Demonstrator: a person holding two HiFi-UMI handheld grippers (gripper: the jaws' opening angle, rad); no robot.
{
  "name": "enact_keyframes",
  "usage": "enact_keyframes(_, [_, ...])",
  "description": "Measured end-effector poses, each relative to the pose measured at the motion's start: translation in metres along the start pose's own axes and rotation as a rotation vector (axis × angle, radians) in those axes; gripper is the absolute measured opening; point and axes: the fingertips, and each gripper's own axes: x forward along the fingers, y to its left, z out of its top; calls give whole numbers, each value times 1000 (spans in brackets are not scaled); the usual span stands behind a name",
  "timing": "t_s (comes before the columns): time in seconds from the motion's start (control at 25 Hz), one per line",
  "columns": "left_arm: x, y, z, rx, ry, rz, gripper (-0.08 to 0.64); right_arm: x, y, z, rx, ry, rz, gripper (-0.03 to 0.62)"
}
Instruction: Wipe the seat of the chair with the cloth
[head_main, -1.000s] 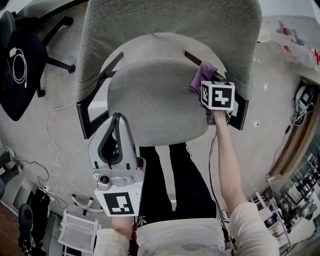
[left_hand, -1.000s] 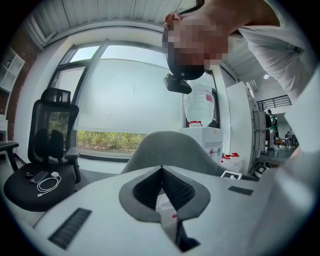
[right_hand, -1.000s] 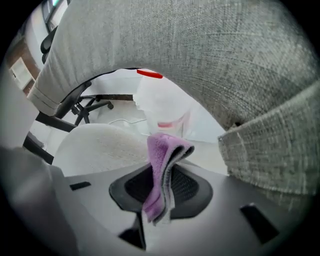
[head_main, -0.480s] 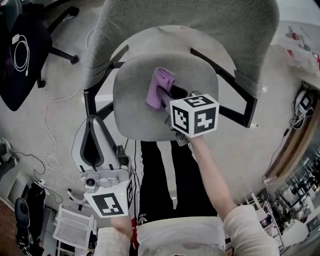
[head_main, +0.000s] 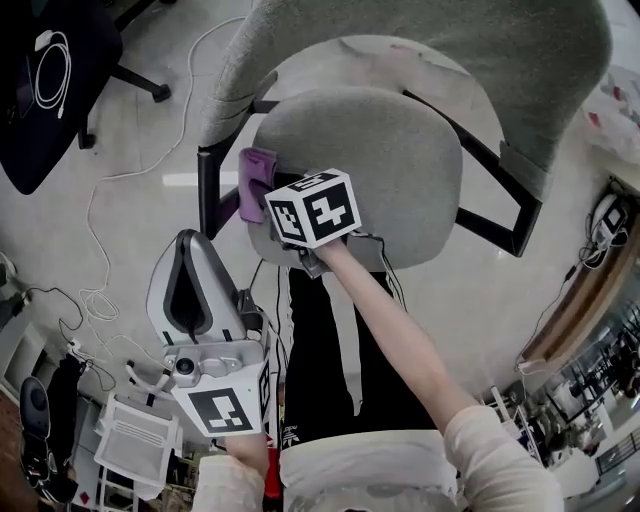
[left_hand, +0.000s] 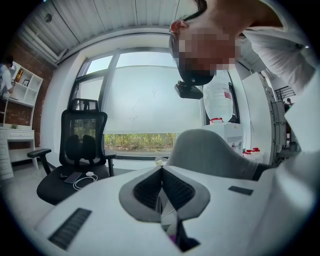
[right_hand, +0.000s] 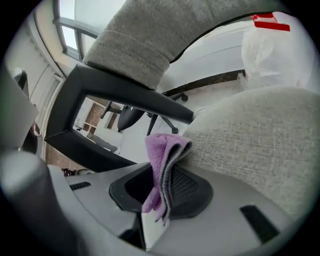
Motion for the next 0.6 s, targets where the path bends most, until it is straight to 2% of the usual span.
enact_keyframes(0.28, [0,5,-9,-1,10,7,12,4,-12,-4,-25,25,-34,92])
enact_keyframes(0.44, [7,-2,-1,18,-3,-27,12,-14,-26,-8,-89,27,-106,92])
enact_keyframes(0.6, [17,-15,2,23,-5,-58,12,-49,-65,-19,-109,20,-198,92])
